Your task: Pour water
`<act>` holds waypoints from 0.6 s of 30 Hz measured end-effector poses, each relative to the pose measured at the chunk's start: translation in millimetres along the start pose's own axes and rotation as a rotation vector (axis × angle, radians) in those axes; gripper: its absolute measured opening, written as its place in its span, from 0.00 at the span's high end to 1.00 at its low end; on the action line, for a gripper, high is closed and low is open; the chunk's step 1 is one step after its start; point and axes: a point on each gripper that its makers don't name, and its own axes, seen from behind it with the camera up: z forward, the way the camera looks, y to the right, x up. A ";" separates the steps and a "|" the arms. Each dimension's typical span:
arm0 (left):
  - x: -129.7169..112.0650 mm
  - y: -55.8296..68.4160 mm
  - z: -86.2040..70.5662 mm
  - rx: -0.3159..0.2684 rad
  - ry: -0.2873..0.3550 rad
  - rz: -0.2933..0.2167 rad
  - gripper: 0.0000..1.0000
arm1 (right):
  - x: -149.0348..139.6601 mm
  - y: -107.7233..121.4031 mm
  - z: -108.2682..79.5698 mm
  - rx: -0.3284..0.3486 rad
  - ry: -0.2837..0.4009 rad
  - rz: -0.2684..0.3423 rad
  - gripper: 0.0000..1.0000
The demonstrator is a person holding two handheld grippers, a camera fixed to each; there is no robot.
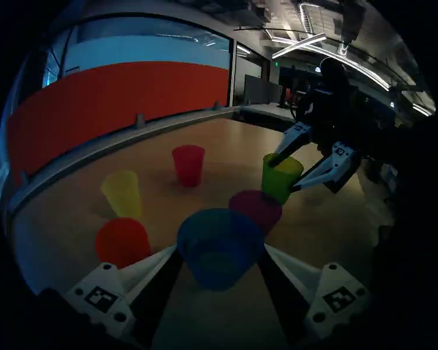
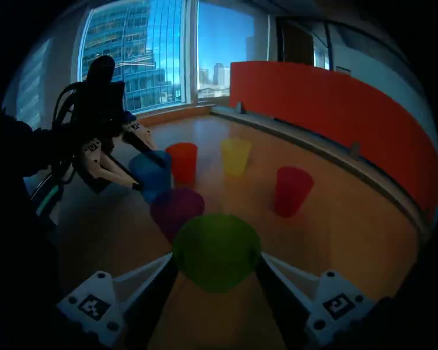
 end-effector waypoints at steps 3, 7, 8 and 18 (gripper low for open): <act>9.2 0.8 -3.6 0.001 0.025 -0.005 0.14 | 6.8 1.5 -3.4 -0.007 0.018 -0.001 0.10; 21.2 -1.9 -8.7 0.014 0.054 -0.003 0.14 | 15.7 3.0 -8.1 -0.015 0.042 0.000 0.10; 23.9 -2.8 -9.9 0.017 0.060 -0.002 0.14 | 17.8 3.3 -9.2 -0.017 0.048 0.001 0.10; 48.5 -7.8 -24.5 0.044 0.127 -0.002 0.14 | 47.0 5.3 -21.1 -0.042 0.129 0.002 0.10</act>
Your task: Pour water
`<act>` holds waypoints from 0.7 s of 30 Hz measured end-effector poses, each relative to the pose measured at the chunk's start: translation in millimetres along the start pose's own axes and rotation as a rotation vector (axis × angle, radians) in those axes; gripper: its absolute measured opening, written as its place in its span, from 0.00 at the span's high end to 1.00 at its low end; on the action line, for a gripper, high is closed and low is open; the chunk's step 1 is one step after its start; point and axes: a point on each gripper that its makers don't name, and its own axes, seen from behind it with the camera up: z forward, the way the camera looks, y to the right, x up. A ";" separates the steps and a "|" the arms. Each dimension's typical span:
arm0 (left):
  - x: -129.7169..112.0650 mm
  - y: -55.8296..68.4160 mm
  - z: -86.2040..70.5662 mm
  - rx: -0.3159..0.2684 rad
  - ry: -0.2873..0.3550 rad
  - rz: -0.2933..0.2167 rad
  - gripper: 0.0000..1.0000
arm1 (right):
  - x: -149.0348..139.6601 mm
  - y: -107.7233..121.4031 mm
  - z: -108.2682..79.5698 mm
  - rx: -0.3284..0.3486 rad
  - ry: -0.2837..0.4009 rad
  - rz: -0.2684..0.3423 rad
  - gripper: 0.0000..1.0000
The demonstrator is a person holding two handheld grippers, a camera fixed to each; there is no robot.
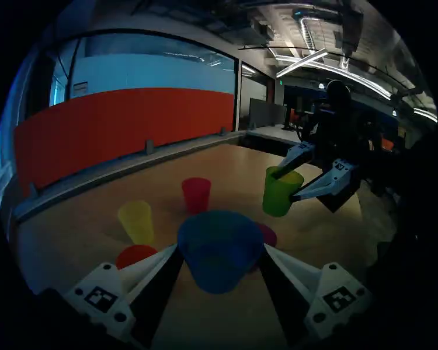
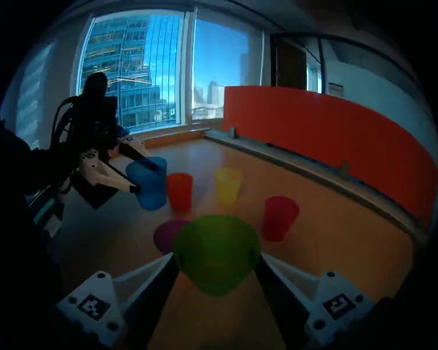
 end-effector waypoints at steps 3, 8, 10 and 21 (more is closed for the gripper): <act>6.7 -0.4 -3.3 0.005 0.018 0.000 0.15 | 9.0 -0.1 -2.7 -0.005 0.025 0.001 0.10; 15.7 -0.6 -8.0 0.013 0.045 -0.001 0.15 | 23.5 -2.0 -6.2 -0.013 0.066 -0.002 0.10; 19.4 -0.6 -9.8 0.016 0.055 0.000 0.15 | 29.6 -3.4 -7.2 -0.014 0.085 -0.002 0.10; 42.9 -0.7 -20.6 0.035 0.120 0.012 0.15 | 55.6 -9.1 -9.3 -0.015 0.174 0.012 0.10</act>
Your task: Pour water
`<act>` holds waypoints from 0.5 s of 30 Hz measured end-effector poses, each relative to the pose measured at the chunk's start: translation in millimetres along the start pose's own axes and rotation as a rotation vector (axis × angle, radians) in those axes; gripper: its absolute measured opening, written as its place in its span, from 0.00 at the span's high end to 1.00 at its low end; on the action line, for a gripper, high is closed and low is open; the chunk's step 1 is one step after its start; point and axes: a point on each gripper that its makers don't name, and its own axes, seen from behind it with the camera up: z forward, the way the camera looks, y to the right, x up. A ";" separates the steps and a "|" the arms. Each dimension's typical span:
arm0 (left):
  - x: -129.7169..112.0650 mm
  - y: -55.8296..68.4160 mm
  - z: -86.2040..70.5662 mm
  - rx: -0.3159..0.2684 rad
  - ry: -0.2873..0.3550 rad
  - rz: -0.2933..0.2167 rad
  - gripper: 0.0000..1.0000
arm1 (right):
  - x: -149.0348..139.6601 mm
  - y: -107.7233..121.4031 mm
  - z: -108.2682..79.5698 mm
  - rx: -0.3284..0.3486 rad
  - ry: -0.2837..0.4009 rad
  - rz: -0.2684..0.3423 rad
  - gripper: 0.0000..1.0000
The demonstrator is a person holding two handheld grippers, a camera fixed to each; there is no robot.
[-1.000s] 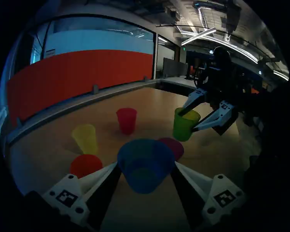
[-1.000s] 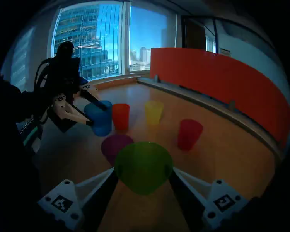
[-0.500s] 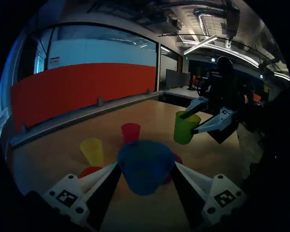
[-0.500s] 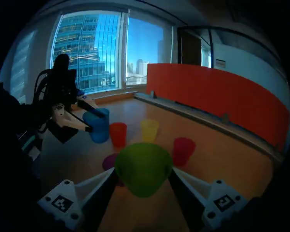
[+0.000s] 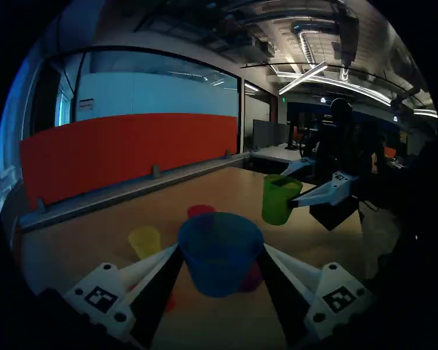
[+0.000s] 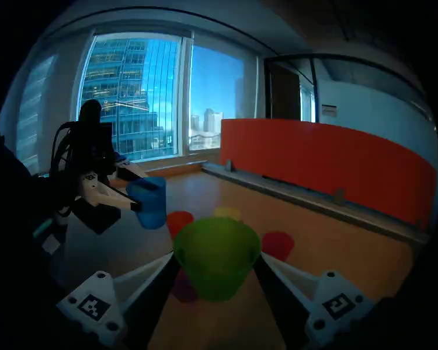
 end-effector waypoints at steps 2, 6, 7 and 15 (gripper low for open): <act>4.1 0.0 -1.1 0.003 0.009 0.002 0.15 | 4.4 -1.2 0.1 -0.001 0.014 -0.002 0.10; 13.1 0.6 -3.4 0.006 0.030 0.004 0.15 | 15.4 -2.2 0.0 -0.007 0.047 -0.006 0.10; 15.6 1.1 -4.0 0.006 0.036 0.004 0.15 | 18.7 -2.4 -0.1 -0.008 0.056 -0.006 0.10; 30.1 6.1 -7.0 0.006 0.075 0.001 0.15 | 38.7 -2.6 -1.1 -0.015 0.109 -0.006 0.10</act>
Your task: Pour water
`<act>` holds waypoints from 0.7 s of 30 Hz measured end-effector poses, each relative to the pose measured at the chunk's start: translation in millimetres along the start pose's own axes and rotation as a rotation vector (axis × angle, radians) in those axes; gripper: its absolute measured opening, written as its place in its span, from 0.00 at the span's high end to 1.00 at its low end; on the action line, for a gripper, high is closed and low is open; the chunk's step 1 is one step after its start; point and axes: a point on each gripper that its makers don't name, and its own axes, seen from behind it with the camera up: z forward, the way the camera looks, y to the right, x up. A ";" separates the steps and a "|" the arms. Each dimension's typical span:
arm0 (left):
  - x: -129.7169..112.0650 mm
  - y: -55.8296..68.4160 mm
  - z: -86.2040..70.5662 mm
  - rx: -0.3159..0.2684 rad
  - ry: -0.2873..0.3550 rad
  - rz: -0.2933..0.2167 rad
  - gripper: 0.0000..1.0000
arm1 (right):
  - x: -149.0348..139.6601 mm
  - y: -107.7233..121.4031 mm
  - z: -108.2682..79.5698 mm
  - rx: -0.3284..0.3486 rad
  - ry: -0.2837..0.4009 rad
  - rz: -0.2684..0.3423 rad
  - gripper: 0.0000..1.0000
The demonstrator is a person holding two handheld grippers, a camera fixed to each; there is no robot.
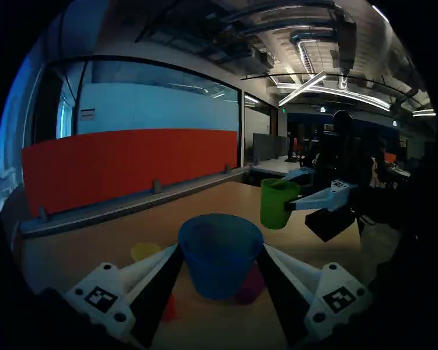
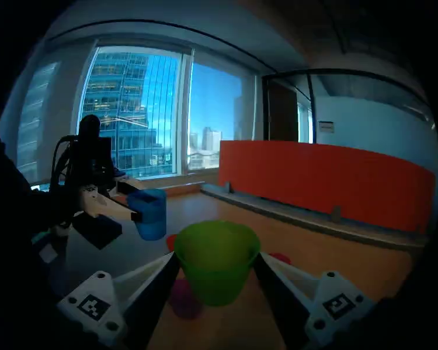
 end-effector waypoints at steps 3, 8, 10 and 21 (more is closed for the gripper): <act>4.4 1.1 -0.6 0.002 0.010 0.002 0.15 | 3.4 0.0 0.8 -0.001 0.007 -0.006 0.10; 12.2 1.1 -2.0 0.007 0.034 -0.003 0.15 | 11.0 -0.2 2.8 0.000 0.023 -0.012 0.10; 14.3 0.9 -2.7 0.009 0.040 -0.005 0.15 | 13.5 -0.4 3.1 0.002 0.026 -0.013 0.10; 23.8 2.5 -5.6 0.014 0.057 0.000 0.14 | 23.6 -3.6 5.6 0.008 0.033 -0.037 0.10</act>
